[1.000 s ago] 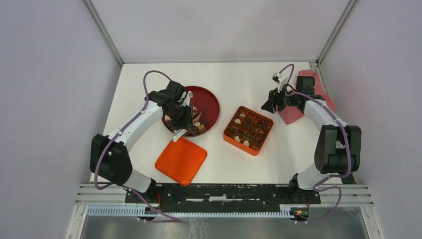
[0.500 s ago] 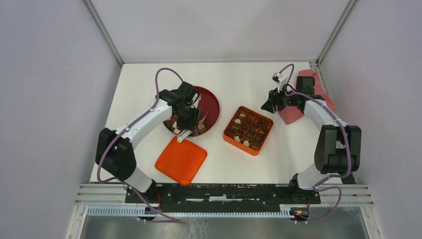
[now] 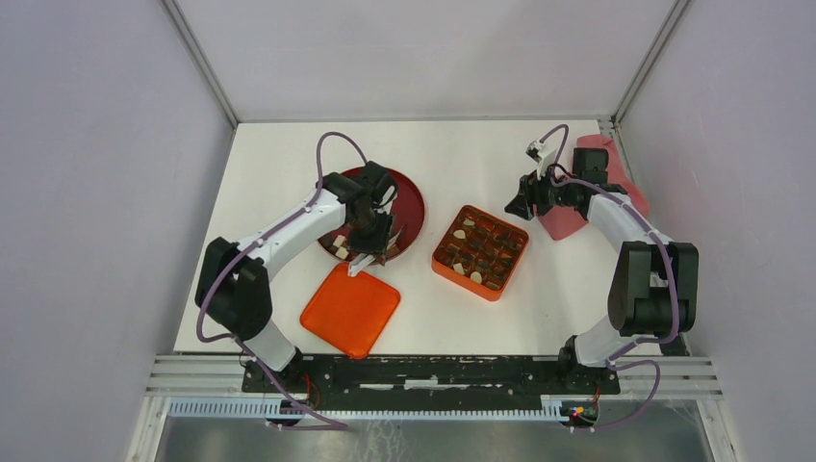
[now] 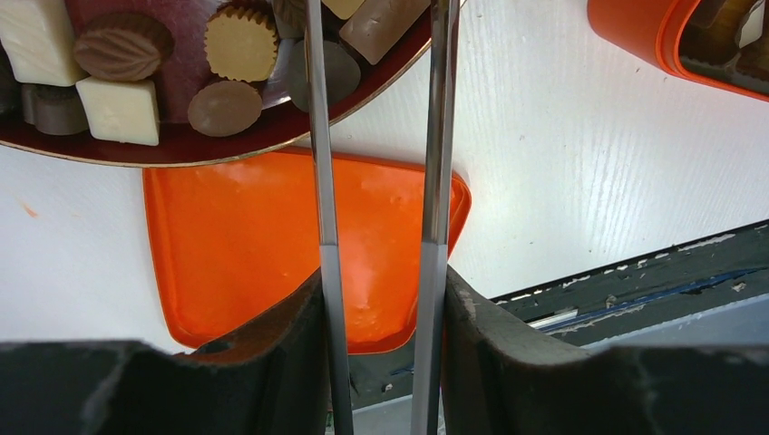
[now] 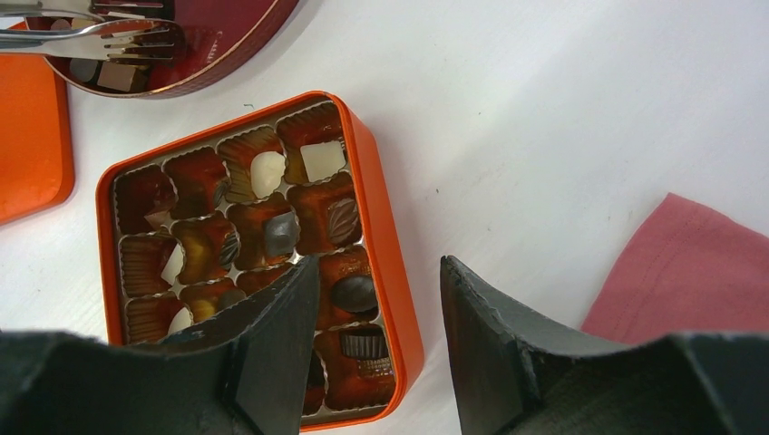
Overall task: Pack the chocolate
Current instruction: Pick up the fake chocolate from the plate.
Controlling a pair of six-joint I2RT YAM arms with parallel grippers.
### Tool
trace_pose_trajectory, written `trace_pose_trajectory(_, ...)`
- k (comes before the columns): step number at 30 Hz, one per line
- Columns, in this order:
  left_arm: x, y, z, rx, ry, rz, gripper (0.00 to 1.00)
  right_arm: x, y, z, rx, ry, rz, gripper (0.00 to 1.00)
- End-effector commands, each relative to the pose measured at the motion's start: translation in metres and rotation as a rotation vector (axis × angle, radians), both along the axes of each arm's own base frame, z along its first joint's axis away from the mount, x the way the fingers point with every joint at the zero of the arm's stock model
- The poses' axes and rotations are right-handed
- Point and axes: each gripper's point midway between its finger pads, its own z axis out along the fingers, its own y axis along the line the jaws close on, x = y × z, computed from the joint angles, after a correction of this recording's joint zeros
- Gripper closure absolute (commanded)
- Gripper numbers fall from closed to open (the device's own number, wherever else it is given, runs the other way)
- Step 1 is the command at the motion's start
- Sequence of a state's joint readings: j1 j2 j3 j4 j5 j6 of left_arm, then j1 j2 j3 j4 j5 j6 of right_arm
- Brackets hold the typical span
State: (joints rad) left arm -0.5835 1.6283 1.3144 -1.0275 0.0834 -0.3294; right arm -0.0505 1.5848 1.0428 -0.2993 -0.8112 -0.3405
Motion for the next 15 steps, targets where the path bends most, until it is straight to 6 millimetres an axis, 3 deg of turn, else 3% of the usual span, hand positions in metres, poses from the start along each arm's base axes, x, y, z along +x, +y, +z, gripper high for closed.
trace_pose_trajectory(1,0.0055,-0.0053,0.0108,0.005,-0.029,0.034,0.53,0.0026,0.0016,0.0186,0.013,-0.068,0.011,0.43)
trace_pose_trajectory(13,-0.0024,-0.0073,0.0082,0.075,-0.006,0.022,0.56,0.0001,0.0025,0.0213,0.018,-0.078,0.012,0.43)
trace_pose_trajectory(15,-0.0011,-0.0085,0.0072,0.076,-0.003,0.023,0.61,0.0004,0.0024,0.0221,0.018,-0.081,0.012,0.43)
